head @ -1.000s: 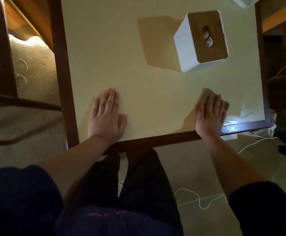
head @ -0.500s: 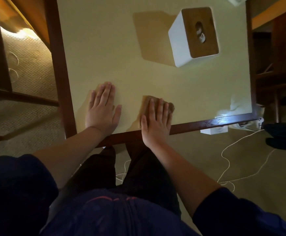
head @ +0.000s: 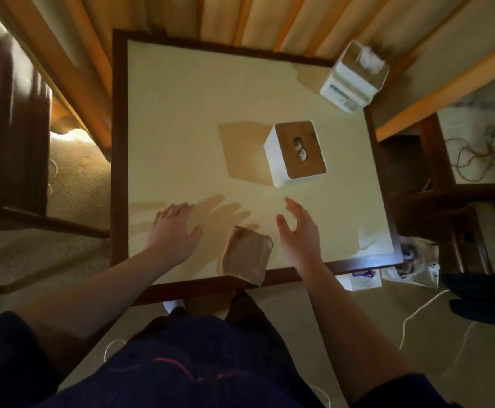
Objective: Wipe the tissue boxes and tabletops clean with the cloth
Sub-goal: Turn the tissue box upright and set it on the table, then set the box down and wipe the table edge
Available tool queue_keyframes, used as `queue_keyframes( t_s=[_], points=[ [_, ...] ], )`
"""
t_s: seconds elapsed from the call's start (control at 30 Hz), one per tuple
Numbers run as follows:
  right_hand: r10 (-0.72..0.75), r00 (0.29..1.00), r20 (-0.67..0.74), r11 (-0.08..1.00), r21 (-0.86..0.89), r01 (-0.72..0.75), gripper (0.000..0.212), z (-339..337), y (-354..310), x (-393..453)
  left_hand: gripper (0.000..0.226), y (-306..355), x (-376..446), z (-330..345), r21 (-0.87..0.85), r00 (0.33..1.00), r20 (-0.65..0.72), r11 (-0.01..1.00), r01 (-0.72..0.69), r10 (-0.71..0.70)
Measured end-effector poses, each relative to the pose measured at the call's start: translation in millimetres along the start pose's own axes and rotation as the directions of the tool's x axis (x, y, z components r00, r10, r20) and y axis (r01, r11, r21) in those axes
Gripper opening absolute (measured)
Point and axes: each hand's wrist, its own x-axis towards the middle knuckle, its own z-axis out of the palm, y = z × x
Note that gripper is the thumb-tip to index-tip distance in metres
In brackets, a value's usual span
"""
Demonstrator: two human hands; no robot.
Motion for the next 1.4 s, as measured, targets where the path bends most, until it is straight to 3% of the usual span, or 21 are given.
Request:
queue_keyframes(
  t_s=[0.2,0.37,0.53,0.63,0.73,0.83,0.9,1.0,1.07,1.17,1.23,1.3,1.4],
  points=[
    [-0.144,0.987,-0.074,0.987,-0.081,0.139,0.056,-52,2,87,0.048,34,8,-15,-0.152,0.991,-0.051,0.981,0.117,-0.127],
    [-0.178,0.975,0.130,0.957,-0.208,0.203,0.071,-67,20,134,0.045,80,19,-12,-0.273,0.977,-0.092,0.949,0.159,-0.191],
    [-0.213,0.959,0.185,0.920,-0.293,0.260,0.068,-80,34,135,0.044,128,29,-3,-0.304,0.971,-0.127,0.940,0.155,-0.201],
    [-0.270,0.924,0.272,0.776,-0.507,0.376,0.070,-92,30,121,0.044,152,36,9,-0.313,0.967,-0.136,0.936,0.163,-0.214],
    [-0.311,0.864,0.396,0.640,-0.585,0.499,0.066,-97,27,103,0.047,173,42,21,-0.305,0.967,-0.163,0.942,0.139,-0.195],
    [-0.323,0.797,0.510,0.605,-0.536,0.589,0.059,-101,27,86,0.048,194,47,32,-0.283,0.974,-0.165,0.954,0.102,-0.153],
    [-0.315,0.764,0.564,0.707,-0.397,0.585,0.048,-108,25,86,0.047,202,50,40,-0.252,0.978,-0.177,0.965,0.067,-0.114],
    [-0.248,0.730,0.637,0.887,-0.153,0.435,0.029,-120,27,105,0.047,204,51,44,-0.175,0.972,-0.210,0.982,0.065,-0.102],
    [-0.312,0.743,0.591,0.894,-0.083,0.441,0.026,-124,33,122,0.054,206,53,41,-0.095,0.980,-0.181,0.993,0.066,-0.083],
    [-0.461,0.764,0.451,0.818,-0.118,0.563,0.043,-127,42,152,0.066,212,56,40,-0.046,0.988,-0.134,0.997,0.068,-0.074],
    [-0.461,0.720,0.519,0.789,-0.132,0.600,0.058,-129,45,169,0.065,215,58,43,-0.041,0.987,-0.147,0.997,0.064,-0.070],
    [-0.436,0.696,0.570,0.762,-0.177,0.623,0.059,-128,50,173,0.061,216,59,45,-0.019,0.982,-0.174,0.998,0.067,-0.069],
    [-0.402,0.749,0.527,0.740,-0.295,0.604,0.053,-129,62,157,0.058,216,60,45,0.058,0.982,-0.186,0.998,0.041,-0.029]
  ],
)
